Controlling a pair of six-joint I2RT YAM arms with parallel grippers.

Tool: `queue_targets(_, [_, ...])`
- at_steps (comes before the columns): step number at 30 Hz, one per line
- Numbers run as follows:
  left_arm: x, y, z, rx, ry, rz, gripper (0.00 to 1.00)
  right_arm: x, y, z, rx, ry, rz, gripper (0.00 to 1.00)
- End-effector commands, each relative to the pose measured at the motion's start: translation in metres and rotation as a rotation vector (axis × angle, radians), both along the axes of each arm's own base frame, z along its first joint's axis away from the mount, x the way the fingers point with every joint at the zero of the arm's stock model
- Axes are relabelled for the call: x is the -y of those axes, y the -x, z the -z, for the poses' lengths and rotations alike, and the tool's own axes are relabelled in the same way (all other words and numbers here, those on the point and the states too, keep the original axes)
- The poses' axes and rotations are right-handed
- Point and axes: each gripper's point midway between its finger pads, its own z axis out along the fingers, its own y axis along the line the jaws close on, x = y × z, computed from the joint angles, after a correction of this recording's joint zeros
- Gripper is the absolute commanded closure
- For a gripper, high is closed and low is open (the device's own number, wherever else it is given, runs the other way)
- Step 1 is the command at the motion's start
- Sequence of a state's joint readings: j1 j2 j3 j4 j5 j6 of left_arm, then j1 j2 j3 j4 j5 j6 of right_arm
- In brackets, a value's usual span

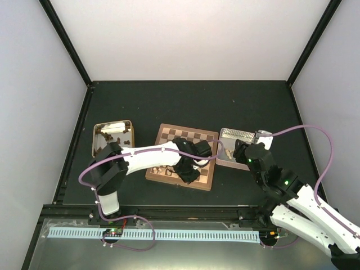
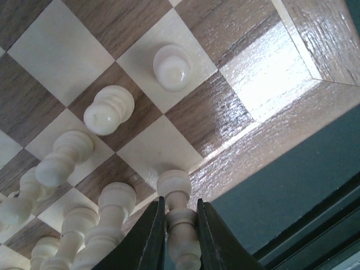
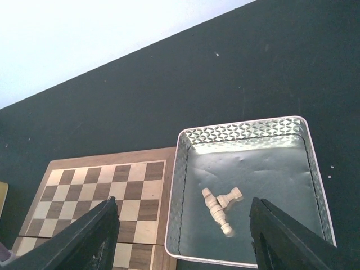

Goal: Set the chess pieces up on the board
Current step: Place the chess piece on the chessboard.

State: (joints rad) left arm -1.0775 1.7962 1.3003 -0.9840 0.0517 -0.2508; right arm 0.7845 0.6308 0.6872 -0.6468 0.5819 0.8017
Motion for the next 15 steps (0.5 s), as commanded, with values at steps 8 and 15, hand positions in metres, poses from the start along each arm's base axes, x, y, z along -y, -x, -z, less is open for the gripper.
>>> queue_targets(8, [0.010,-0.012,0.002,0.037,-0.018,-0.013,0.95,0.007,0.001,0.005,0.000,0.005,0.035,0.35])
queue_targets(15, [0.011,-0.014,0.009,0.040,-0.029,-0.016,0.94,0.007,0.001,0.007,-0.005,0.005,0.030,0.35])
